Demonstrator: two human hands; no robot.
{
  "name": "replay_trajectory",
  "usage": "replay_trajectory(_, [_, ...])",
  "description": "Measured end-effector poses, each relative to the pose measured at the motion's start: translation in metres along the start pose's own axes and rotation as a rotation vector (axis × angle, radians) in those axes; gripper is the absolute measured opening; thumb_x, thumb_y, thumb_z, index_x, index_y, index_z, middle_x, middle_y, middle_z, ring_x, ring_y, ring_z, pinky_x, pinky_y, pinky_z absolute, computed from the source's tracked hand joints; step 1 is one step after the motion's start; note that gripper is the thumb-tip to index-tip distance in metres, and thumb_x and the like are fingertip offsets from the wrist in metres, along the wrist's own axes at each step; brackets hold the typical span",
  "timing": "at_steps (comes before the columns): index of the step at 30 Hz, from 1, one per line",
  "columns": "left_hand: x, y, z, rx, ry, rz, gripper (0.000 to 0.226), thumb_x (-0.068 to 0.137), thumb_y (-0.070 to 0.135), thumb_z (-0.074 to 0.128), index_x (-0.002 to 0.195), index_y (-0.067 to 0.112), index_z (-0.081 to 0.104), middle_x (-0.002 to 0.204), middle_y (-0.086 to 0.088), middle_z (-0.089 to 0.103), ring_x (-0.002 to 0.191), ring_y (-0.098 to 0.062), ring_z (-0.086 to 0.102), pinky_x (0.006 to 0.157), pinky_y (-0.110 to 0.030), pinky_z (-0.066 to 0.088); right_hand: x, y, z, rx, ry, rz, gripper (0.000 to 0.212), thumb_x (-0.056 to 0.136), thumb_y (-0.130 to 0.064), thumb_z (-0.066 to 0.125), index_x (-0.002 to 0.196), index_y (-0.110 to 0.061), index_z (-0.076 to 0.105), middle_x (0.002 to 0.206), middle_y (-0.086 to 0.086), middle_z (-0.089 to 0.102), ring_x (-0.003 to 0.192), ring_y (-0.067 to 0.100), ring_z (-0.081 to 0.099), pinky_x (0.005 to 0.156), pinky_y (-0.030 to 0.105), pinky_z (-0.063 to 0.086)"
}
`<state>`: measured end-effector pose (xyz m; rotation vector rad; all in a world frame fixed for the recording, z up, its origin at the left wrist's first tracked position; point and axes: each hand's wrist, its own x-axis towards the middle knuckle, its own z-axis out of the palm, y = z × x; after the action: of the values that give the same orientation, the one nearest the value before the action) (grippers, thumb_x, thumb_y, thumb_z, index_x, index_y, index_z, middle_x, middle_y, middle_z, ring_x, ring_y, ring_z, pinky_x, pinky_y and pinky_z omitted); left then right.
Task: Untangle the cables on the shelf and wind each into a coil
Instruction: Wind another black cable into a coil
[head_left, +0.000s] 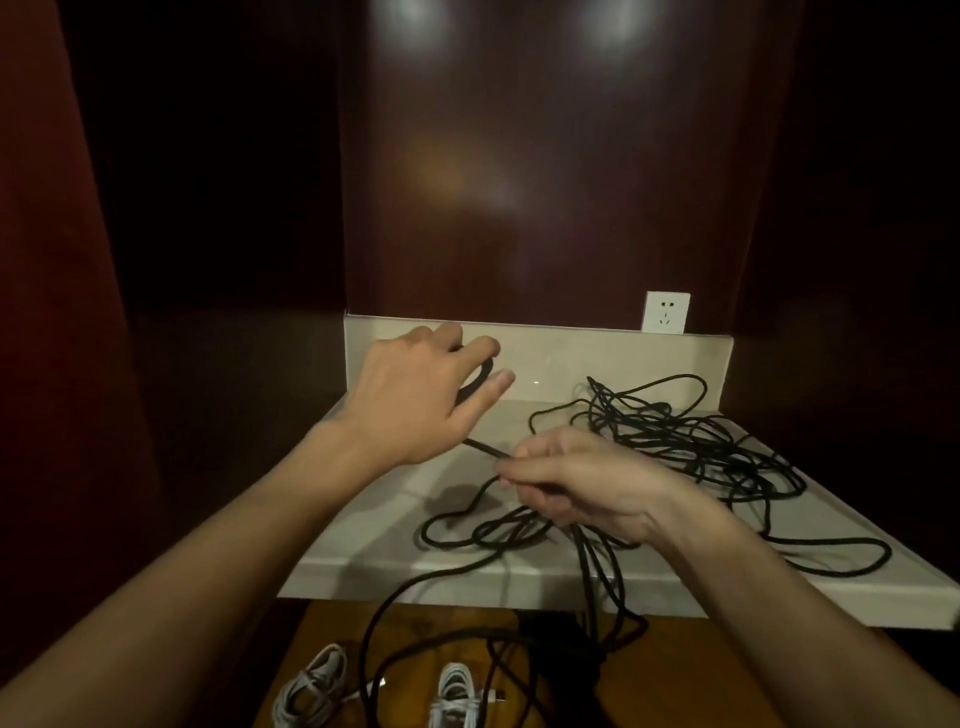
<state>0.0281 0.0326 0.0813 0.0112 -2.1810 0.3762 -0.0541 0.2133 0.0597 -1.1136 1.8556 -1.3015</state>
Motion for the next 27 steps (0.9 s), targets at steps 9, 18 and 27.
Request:
replay_trajectory(9, [-0.022, 0.003, 0.001, -0.079, -0.366, -0.016, 0.072, 0.082, 0.086, 0.021, 0.124, 0.037, 0.054, 0.093, 0.012, 0.058, 0.085, -0.016, 0.061, 0.064, -0.031, 0.036, 0.004, -0.015, -0.019, -0.824, 0.351, -0.702, 0.022, 0.093, -0.036, 0.064, 0.100, -0.021, 0.077, 0.091, -0.012, 0.073, 0.084, 0.002, 0.067, 0.077, 0.033, 0.053])
replay_trajectory(18, [-0.014, 0.030, -0.010, -1.685, -0.399, -0.719, 0.057, 0.071, 0.015, 0.051, 0.127, 0.007, 0.059, 0.116, -0.009, 0.074, 0.114, -0.023, 0.068, 0.104, -0.041, 0.048, 0.025, -0.009, -0.018, -0.704, 0.940, -0.796, 0.044, 0.091, -0.058, 0.054, 0.086, -0.015, 0.062, 0.057, -0.008, 0.054, 0.052, 0.017, 0.052, 0.050, 0.042, 0.046])
replay_trajectory(27, [-0.010, 0.039, -0.016, -2.233, -0.342, -0.905, 0.063, 0.079, 0.020, 0.042, 0.135, -0.008, 0.049, 0.131, -0.026, 0.063, 0.135, -0.035, 0.050, 0.112, -0.040, 0.033, 0.030, -0.011, 0.005, -0.254, 0.964, -0.657, 0.016, 0.099, -0.030, 0.057, 0.094, -0.015, 0.057, 0.068, -0.004, 0.059, 0.065, 0.011, 0.057, 0.062, 0.043, 0.050])
